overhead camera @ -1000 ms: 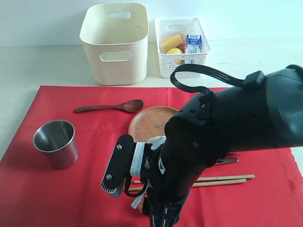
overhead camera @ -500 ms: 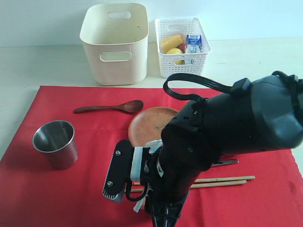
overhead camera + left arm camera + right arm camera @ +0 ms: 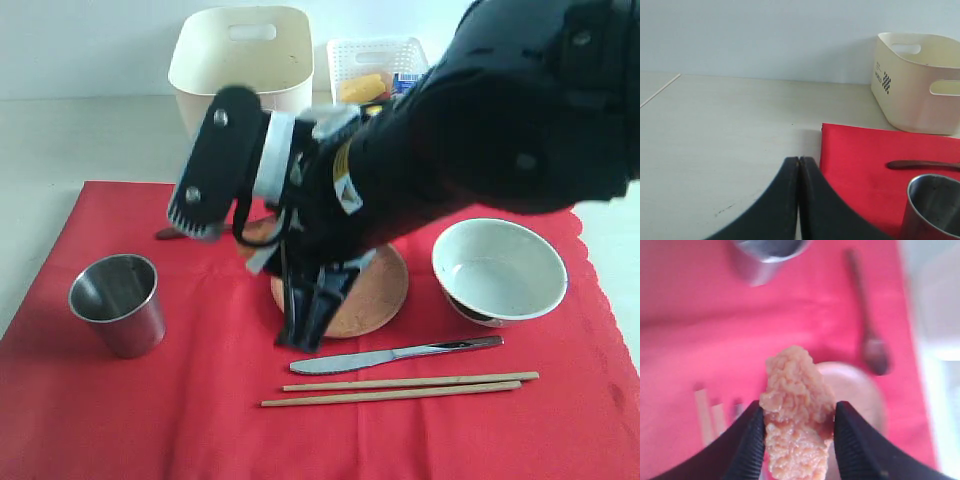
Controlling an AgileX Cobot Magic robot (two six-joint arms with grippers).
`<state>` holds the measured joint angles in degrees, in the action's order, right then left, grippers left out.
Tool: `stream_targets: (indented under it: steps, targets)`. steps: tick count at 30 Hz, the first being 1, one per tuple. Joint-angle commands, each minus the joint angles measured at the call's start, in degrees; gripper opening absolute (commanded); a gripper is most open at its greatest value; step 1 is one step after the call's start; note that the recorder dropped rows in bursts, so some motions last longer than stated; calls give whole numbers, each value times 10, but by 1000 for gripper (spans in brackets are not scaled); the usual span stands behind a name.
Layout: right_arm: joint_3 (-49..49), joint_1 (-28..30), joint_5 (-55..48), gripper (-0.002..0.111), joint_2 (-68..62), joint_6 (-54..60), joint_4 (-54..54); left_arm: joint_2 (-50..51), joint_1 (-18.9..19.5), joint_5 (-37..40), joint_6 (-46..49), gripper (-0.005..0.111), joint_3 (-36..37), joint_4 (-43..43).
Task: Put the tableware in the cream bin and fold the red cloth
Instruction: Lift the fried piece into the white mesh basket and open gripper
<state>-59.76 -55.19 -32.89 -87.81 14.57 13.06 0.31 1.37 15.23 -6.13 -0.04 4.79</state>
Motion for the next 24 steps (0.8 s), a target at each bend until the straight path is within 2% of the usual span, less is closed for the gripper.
stream_targets:
  steps: [1,13,24]
  targets:
    - [-39,54,29,0,4,-82,102,-3,-4,0,-1,2,0,-3]
    - [-106,235,140,0,-43,-146,109,-3,-4,0,-1,2,0,-3]
    - [-186,335,202,0,-176,-163,48,-3,-4,0,-1,2,0,-3]
